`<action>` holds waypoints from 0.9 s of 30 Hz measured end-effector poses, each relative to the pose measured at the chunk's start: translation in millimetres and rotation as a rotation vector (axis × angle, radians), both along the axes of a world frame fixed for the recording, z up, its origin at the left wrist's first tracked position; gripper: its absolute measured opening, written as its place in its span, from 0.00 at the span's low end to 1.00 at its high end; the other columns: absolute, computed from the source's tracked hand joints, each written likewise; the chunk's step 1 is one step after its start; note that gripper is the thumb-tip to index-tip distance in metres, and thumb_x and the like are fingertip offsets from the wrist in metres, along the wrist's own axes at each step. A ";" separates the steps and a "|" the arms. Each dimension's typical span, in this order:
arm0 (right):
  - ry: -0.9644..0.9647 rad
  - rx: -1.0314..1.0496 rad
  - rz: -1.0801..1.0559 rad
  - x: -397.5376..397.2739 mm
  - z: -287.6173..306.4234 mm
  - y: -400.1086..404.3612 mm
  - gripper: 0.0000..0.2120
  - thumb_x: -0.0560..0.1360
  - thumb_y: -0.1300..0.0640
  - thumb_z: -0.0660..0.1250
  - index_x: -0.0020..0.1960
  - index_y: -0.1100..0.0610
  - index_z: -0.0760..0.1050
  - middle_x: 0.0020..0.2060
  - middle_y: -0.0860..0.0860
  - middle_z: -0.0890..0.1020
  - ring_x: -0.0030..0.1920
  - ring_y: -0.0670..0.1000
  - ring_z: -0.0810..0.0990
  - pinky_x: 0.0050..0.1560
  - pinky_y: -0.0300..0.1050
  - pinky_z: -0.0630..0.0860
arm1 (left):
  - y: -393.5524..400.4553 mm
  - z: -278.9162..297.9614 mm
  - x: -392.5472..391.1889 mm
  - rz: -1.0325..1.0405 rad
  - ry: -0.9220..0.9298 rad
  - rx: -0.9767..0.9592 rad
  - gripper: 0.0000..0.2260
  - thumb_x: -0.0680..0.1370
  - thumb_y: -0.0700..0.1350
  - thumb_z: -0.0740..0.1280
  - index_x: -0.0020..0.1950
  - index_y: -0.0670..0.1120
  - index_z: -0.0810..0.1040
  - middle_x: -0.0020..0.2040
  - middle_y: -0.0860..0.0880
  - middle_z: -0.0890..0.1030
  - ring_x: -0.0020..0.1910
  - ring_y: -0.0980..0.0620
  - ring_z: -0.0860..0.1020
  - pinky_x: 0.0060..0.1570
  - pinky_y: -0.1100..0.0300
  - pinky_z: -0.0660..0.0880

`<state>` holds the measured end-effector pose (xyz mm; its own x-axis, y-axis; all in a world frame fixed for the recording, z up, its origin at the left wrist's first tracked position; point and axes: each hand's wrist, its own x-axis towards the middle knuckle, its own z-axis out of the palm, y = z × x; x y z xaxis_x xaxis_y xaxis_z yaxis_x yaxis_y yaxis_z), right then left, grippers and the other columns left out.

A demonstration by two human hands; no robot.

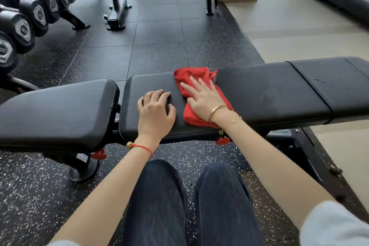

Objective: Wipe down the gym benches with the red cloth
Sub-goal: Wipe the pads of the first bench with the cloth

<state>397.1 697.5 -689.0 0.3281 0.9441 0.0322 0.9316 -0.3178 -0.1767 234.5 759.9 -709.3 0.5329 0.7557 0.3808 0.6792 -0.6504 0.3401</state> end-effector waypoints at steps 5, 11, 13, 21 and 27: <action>-0.009 0.072 0.074 4.8 -4.6 -60.8 0.26 0.79 0.51 0.55 0.76 0.41 0.54 0.78 0.48 0.53 0.77 0.52 0.51 0.76 0.53 0.40 | 1.5 -2.8 -2.1 -0.005 -0.015 0.013 0.17 0.77 0.47 0.63 0.64 0.47 0.78 0.65 0.48 0.78 0.67 0.46 0.72 0.70 0.46 0.63; 0.015 -0.017 -0.277 75.6 4.0 -45.5 0.25 0.80 0.51 0.52 0.77 0.44 0.53 0.78 0.50 0.50 0.78 0.54 0.49 0.76 0.57 0.40 | 0.1 -0.9 -0.4 0.002 0.006 0.009 0.17 0.77 0.47 0.63 0.65 0.47 0.77 0.66 0.48 0.77 0.68 0.46 0.71 0.71 0.47 0.61; 0.026 -0.026 -0.326 77.6 7.1 -21.9 0.25 0.80 0.51 0.51 0.77 0.45 0.53 0.78 0.51 0.50 0.78 0.55 0.49 0.75 0.58 0.40 | -0.2 -0.1 0.3 0.007 0.025 0.004 0.18 0.77 0.47 0.62 0.65 0.47 0.77 0.66 0.48 0.76 0.68 0.46 0.70 0.71 0.47 0.61; 0.011 0.004 -0.005 6.2 1.7 -20.0 0.26 0.80 0.51 0.53 0.77 0.42 0.52 0.78 0.49 0.49 0.78 0.53 0.47 0.76 0.55 0.38 | -0.5 -0.4 -1.3 -0.004 0.009 0.011 0.17 0.76 0.47 0.62 0.64 0.46 0.78 0.65 0.47 0.77 0.66 0.45 0.71 0.69 0.46 0.63; -0.004 0.080 -0.069 28.7 -3.2 -75.1 0.26 0.80 0.52 0.56 0.76 0.43 0.56 0.78 0.49 0.54 0.77 0.52 0.52 0.76 0.53 0.41 | -0.6 -0.1 -3.4 -0.016 0.006 0.007 0.18 0.77 0.48 0.61 0.65 0.47 0.77 0.66 0.48 0.77 0.68 0.45 0.71 0.71 0.45 0.62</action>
<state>425.8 622.4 -692.2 0.3919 0.9136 0.1083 0.9088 -0.3661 -0.2000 231.0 759.3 -709.4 0.5473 0.7445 0.3823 0.6709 -0.6634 0.3315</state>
